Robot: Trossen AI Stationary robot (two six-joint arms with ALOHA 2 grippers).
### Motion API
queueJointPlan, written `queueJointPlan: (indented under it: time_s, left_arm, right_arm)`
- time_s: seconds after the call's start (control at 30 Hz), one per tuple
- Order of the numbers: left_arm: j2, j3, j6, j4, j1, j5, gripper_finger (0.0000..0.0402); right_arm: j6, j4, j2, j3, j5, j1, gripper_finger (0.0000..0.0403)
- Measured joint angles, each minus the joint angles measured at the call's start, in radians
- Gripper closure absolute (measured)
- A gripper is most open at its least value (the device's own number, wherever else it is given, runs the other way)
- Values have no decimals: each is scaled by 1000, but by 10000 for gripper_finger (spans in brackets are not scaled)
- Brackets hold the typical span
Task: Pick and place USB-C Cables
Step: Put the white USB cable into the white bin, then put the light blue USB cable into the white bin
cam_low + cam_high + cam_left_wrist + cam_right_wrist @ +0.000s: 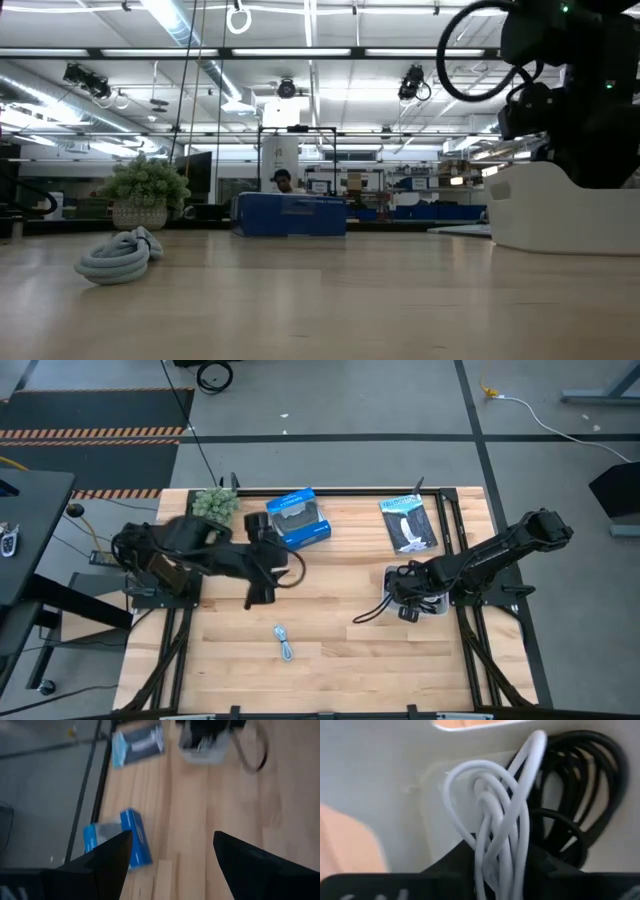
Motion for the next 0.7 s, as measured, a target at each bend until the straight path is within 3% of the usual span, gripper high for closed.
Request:
queueJointPlan:
  time_s: [0.17, 0.33, 0.7]
  left_arm:
    - [0, -134, -13, -2, -25, 15, 116]
    - [0, -288, -16, 34, -36, 116, 116]
    - [0, -610, 20, 314, -38, 352, 116]
  right_arm:
    - [2, -7, -1, 32, -14, 0, 230]
    - [15, -45, -1, 74, -52, 0, 195]
    - [12, -143, -2, 236, -59, 0, 182]
